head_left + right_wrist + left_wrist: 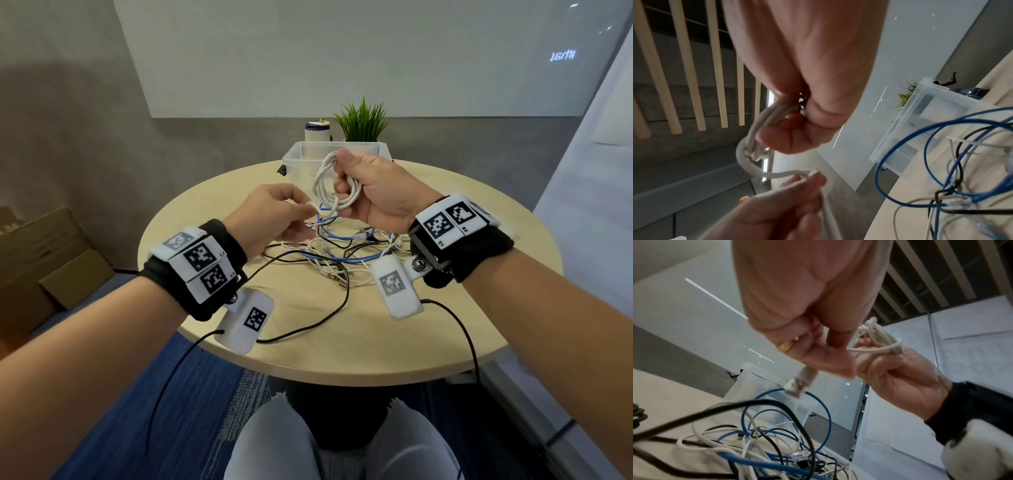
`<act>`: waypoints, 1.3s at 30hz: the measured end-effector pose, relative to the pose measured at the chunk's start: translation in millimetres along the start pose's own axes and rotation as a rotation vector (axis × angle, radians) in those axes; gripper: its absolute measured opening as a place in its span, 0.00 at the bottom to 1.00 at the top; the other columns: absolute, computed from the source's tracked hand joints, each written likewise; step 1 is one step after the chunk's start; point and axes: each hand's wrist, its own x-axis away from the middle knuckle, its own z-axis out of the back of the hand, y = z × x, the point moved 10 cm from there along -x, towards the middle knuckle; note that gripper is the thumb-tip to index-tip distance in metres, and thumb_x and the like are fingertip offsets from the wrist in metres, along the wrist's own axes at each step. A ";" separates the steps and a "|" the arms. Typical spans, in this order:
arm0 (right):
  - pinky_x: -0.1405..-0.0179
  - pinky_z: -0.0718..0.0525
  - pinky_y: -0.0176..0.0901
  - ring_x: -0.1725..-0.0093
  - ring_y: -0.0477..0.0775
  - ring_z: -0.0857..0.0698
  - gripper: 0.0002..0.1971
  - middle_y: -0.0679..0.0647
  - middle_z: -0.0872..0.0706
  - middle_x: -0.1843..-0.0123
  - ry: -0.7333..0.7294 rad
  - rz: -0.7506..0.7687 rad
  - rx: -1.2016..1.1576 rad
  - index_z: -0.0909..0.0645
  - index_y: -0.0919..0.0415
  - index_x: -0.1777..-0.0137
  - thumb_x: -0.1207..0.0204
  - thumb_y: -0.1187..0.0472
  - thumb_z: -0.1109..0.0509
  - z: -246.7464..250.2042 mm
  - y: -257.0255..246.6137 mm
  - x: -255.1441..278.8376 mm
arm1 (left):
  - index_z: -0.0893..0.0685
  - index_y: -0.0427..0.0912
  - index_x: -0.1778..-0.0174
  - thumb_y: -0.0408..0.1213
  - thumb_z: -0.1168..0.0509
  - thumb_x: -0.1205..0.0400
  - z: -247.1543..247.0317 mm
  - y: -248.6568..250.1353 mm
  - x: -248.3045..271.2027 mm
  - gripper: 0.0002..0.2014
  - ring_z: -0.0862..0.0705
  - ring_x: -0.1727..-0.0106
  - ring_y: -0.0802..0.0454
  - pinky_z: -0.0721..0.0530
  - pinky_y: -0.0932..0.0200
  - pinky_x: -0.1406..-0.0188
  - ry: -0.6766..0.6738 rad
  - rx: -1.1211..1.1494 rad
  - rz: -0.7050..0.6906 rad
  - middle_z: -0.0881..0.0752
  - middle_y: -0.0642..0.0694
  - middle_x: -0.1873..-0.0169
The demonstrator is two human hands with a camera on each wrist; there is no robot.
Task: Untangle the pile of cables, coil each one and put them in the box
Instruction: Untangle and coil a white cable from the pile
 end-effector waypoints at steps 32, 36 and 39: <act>0.66 0.09 0.52 0.68 0.53 0.13 0.09 0.58 0.15 0.63 -0.075 -0.060 0.208 0.20 0.63 0.48 0.16 0.59 0.40 -3.8 19.1 -1.7 | 0.18 0.35 0.51 0.30 0.38 0.19 -25.9 3.6 10.4 0.05 0.13 0.61 0.54 0.14 0.64 0.59 -0.246 0.335 -0.012 0.12 0.43 0.60; 0.60 0.11 0.55 0.66 0.56 0.14 0.07 0.59 0.15 0.62 -0.056 -0.051 0.265 0.18 0.60 0.49 0.17 0.60 0.38 -1.6 19.6 -3.1 | 0.19 0.33 0.56 0.17 0.42 0.19 -24.0 3.9 11.0 0.09 0.13 0.65 0.54 0.16 0.67 0.65 -0.201 0.363 -0.046 0.13 0.41 0.63; 0.68 0.10 0.49 0.66 0.57 0.13 0.07 0.62 0.15 0.59 -0.044 -0.062 0.285 0.18 0.63 0.47 0.19 0.62 0.34 0.5 19.8 -4.9 | 0.20 0.34 0.56 0.17 0.42 0.20 -21.8 6.2 11.1 0.10 0.14 0.66 0.53 0.16 0.66 0.66 -0.176 0.334 -0.071 0.14 0.39 0.63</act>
